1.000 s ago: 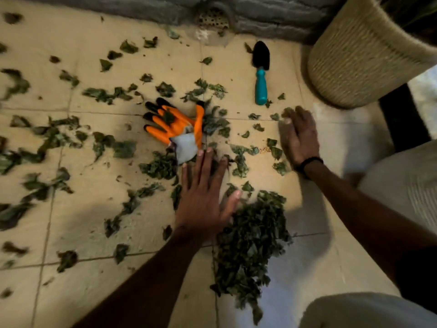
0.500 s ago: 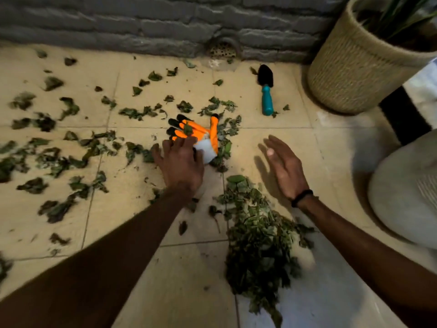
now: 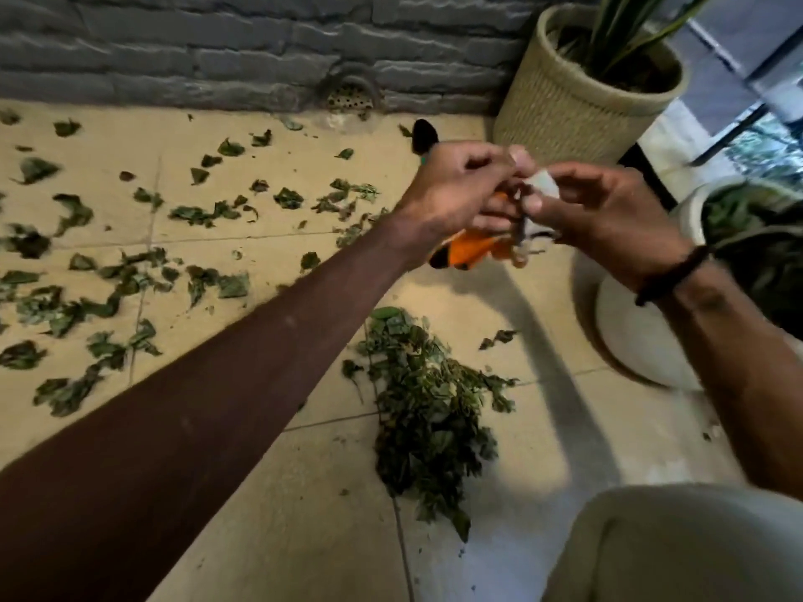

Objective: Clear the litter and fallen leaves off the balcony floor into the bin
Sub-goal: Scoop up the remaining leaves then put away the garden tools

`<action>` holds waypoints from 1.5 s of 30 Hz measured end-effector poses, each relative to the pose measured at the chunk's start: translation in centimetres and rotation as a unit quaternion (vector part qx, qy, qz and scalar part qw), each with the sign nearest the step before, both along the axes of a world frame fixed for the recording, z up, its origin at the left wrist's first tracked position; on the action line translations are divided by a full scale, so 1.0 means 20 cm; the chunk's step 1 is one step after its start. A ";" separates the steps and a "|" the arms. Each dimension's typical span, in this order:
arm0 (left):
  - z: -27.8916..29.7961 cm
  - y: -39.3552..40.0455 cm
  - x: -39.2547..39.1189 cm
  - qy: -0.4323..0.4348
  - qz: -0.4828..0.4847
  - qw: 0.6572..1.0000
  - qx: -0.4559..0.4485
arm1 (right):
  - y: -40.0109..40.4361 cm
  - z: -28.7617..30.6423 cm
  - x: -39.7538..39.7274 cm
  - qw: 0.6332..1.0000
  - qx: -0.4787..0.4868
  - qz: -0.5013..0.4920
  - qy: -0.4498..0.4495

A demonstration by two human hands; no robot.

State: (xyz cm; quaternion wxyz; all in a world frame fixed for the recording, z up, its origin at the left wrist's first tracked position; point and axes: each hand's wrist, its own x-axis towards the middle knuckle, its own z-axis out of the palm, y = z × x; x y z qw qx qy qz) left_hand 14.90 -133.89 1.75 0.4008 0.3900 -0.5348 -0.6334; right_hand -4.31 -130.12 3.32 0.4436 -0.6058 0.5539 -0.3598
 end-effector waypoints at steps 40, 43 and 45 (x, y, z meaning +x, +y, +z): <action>-1.15 0.20 0.88 -0.616 0.170 0.756 -0.141 | -0.36 -1.06 0.74 0.924 -0.115 0.056 0.361; -1.16 0.11 0.89 -0.628 0.184 0.746 -0.124 | -0.67 -1.04 0.86 0.942 -0.129 0.048 0.305; -1.15 0.06 0.90 -0.631 0.192 0.742 -0.119 | -0.97 -1.04 0.87 0.945 -0.080 0.014 0.317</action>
